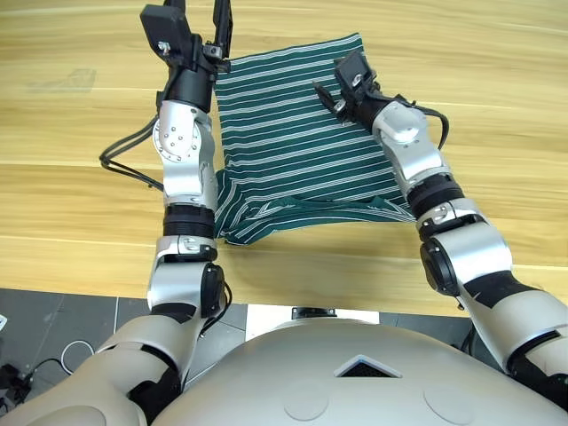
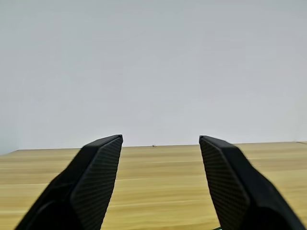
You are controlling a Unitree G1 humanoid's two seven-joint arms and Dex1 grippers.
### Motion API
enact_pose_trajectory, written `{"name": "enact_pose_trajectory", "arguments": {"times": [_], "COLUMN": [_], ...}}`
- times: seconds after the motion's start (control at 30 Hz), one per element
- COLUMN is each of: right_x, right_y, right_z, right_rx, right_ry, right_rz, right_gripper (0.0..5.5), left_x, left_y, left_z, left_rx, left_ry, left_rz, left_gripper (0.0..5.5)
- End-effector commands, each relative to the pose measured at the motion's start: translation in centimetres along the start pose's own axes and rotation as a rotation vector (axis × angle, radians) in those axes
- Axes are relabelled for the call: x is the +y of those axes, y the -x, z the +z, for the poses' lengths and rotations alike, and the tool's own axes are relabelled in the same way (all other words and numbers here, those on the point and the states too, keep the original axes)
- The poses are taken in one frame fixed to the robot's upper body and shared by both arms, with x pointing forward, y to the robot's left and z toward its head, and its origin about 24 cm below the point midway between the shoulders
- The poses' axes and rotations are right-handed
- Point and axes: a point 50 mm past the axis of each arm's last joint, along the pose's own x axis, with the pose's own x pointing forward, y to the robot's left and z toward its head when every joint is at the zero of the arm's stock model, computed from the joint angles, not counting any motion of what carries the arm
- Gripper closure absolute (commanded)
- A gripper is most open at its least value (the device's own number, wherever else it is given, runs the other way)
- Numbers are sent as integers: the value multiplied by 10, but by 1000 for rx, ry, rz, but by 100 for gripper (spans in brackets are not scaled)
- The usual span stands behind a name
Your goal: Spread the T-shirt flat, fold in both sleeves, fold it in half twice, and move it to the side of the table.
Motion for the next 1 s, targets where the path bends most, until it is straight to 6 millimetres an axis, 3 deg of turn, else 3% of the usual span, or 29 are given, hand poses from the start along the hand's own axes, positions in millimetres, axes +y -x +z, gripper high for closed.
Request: {"name": "enact_pose_trajectory", "arguments": {"times": [0.03, 0.2, 0.33, 0.47, 0.6, 0.7, 0.83, 0.93, 1.0], "right_x": [0, -26, -52, -64, -60, -50, -43, -31, -17], "right_y": [5, 17, 34, 41, 37, 28, 19, 33, 51], "right_z": [-29, -48, -61, -65, -60, -50, -19, -6, -15], "right_rx": [147, 238, 277, 279, 254, 203, -32, -184, -179], "right_ry": [-80, -278, -413, -458, -460, -442, -367, -221, -109], "right_rz": [-46, -207, -361, -442, -415, -340, -186, -29, 63], "right_gripper": [277, 277, 277, 277, 277, 277, 277, 277, 277], "left_x": [-9, -13, -10, -4, -6, -18, -25, -9, -4], "left_y": [-3, -1, 6, 15, 23, 31, 60, 81, 91], "left_z": [12, 21, 18, 11, 2, -9, -34, -48, -58], "left_rx": [-53, -52, -5, 40, 91, 141, 277, 383, 456], "left_ry": [19, 40, 30, 27, 35, 21, -55, -106, -136], "left_rz": [-12, 4, 29, 62, 65, -33, -260, -336, -384], "left_gripper": [253, 253, 253, 253, 253, 253, 253, 253, 253]}}
